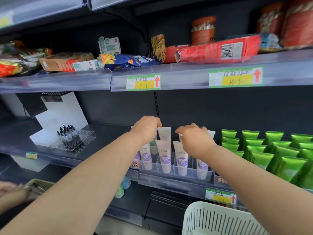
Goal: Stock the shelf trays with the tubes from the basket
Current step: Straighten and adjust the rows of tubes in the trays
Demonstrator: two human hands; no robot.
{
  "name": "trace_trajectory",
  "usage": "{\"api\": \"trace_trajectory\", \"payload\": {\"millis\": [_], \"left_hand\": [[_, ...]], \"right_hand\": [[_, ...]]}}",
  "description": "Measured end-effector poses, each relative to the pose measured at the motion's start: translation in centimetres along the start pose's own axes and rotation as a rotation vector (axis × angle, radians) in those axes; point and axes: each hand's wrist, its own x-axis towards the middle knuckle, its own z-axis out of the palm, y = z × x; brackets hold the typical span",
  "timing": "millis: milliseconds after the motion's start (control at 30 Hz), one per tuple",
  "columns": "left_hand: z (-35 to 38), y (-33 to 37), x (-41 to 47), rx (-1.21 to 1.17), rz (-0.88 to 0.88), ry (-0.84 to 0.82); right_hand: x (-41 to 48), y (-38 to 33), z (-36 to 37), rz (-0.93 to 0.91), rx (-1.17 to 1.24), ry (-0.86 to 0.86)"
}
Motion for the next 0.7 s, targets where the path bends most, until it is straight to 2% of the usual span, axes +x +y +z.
{"api": "trace_trajectory", "payload": {"millis": [133,300,500,567,700], "left_hand": [[0.8,2.1,1.2,0.023,0.028,-0.022],[1.2,4.1,2.4,-0.002,0.065,-0.023],[2.3,6.1,4.1,-0.022,0.071,-0.034],[2.8,6.5,4.9,-0.021,0.071,-0.056],[3.6,7.1,6.2,0.047,0.065,-0.091]], "right_hand": [[-0.7,2.2,-0.6,0.070,-0.051,-0.001],[-0.8,4.9,-1.4,0.149,-0.006,0.005],[0.5,6.9,-1.0,0.205,0.050,-0.077],[0.9,7.1,-0.6,0.209,0.073,-0.113],[1.8,7.8,0.0,0.168,-0.033,-0.122]]}}
